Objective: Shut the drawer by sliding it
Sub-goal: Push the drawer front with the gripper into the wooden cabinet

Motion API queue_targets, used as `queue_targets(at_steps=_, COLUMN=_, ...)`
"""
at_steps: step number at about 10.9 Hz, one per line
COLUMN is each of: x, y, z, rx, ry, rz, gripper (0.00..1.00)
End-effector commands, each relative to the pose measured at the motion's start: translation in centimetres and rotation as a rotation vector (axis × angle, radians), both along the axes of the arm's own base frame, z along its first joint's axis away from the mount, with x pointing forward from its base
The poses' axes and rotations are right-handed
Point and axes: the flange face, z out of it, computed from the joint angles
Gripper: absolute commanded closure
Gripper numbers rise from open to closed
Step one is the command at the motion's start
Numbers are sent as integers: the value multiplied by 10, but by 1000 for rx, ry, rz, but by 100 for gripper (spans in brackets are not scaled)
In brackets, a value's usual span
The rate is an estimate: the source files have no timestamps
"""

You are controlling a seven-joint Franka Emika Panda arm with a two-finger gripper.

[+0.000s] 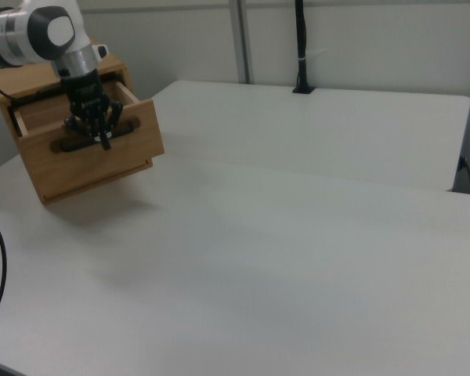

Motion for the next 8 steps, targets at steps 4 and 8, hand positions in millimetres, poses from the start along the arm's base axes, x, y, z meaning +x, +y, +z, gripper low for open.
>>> queue_targets(at_steps=4, x=25, y=93, z=-13, rx=105, ry=-167, rz=-63, gripper=100)
queue_targets(at_steps=8, x=38, y=144, z=-25, rx=177, ry=-285, rz=-78, gripper=100)
